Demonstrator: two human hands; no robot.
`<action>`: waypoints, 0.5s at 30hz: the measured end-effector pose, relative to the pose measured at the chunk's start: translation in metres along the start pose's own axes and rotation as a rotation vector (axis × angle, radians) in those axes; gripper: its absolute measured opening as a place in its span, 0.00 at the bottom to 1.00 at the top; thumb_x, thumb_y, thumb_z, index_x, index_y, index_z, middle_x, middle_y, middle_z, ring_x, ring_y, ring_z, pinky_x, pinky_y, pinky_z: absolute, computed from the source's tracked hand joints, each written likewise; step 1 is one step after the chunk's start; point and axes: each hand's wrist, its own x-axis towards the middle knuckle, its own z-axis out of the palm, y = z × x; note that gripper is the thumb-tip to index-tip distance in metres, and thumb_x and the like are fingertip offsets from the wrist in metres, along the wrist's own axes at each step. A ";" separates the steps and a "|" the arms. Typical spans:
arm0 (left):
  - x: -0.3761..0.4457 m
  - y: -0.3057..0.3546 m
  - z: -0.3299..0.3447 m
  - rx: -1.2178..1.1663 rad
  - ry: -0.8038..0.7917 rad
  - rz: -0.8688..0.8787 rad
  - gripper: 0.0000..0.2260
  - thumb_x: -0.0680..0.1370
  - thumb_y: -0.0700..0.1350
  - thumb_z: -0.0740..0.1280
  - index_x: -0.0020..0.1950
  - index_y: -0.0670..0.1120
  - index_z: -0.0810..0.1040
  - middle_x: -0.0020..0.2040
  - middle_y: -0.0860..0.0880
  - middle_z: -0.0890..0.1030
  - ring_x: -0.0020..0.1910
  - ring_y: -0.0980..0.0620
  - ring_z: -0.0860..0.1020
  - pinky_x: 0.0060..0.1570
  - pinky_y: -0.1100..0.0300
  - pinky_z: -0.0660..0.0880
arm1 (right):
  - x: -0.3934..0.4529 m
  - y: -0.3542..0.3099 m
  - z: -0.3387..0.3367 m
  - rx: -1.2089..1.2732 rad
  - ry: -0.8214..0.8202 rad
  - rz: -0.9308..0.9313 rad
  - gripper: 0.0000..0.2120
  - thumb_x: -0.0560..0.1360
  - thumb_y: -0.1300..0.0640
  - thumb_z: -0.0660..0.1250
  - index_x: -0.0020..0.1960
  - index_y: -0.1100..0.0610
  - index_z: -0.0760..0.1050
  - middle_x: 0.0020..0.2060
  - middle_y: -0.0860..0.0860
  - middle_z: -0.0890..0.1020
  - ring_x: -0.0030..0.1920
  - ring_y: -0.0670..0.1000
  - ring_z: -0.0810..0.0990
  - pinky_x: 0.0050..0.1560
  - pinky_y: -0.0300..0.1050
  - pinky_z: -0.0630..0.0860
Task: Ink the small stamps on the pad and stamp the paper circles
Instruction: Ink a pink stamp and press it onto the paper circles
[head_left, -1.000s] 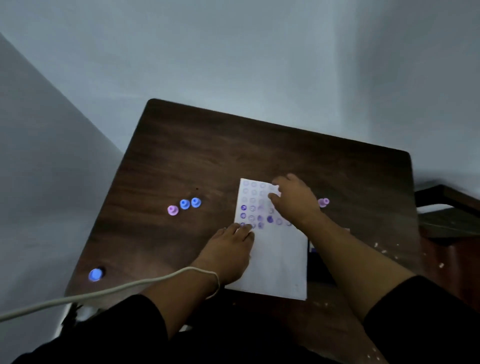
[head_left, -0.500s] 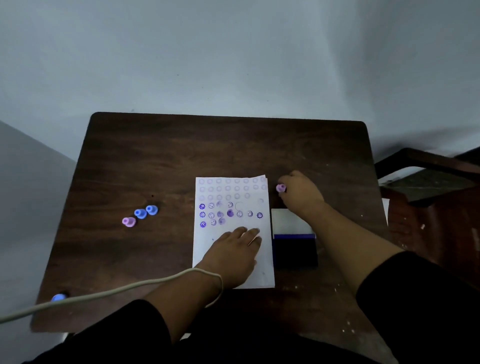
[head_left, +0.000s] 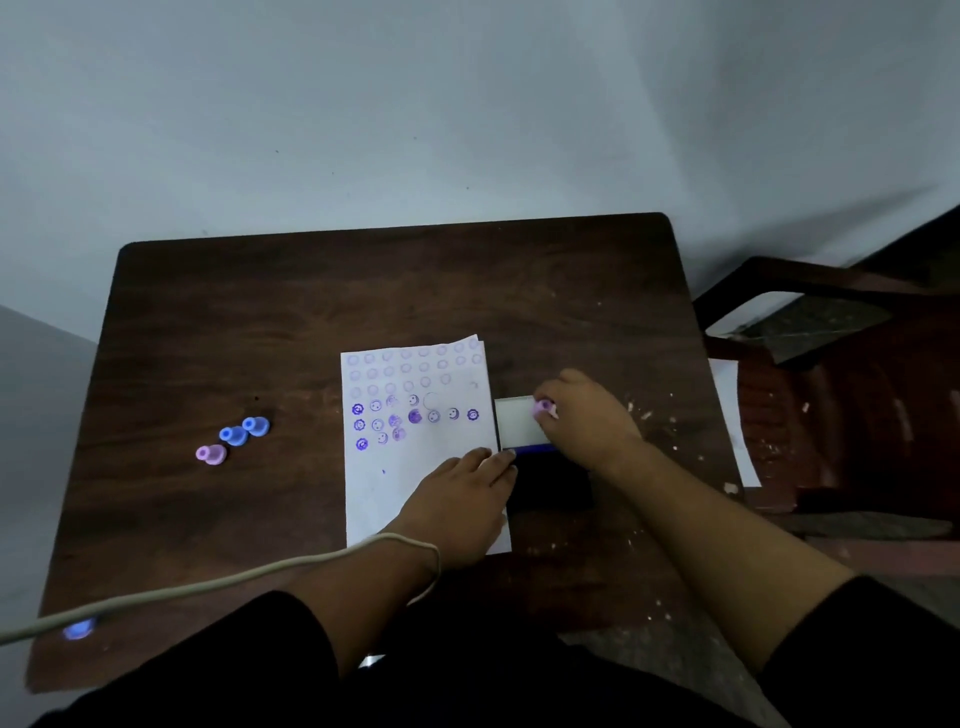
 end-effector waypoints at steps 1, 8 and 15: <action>0.000 0.002 0.000 0.009 0.005 0.010 0.27 0.79 0.49 0.65 0.76 0.42 0.68 0.78 0.43 0.67 0.72 0.41 0.68 0.66 0.46 0.72 | -0.010 0.003 0.002 0.003 -0.012 0.001 0.08 0.80 0.51 0.67 0.58 0.48 0.79 0.54 0.47 0.77 0.50 0.45 0.76 0.55 0.42 0.75; -0.003 0.006 0.008 0.059 -0.009 -0.003 0.27 0.77 0.51 0.66 0.75 0.42 0.70 0.78 0.43 0.67 0.73 0.40 0.68 0.66 0.46 0.71 | -0.058 0.015 0.029 -0.016 -0.042 0.007 0.07 0.82 0.51 0.63 0.54 0.51 0.79 0.47 0.46 0.76 0.44 0.43 0.75 0.48 0.41 0.75; -0.008 -0.001 0.022 0.112 -0.076 -0.044 0.29 0.76 0.54 0.66 0.74 0.42 0.70 0.79 0.42 0.63 0.76 0.38 0.64 0.69 0.43 0.68 | -0.066 0.014 0.041 -0.003 -0.047 0.021 0.08 0.82 0.52 0.65 0.54 0.53 0.81 0.50 0.50 0.79 0.46 0.47 0.78 0.50 0.42 0.75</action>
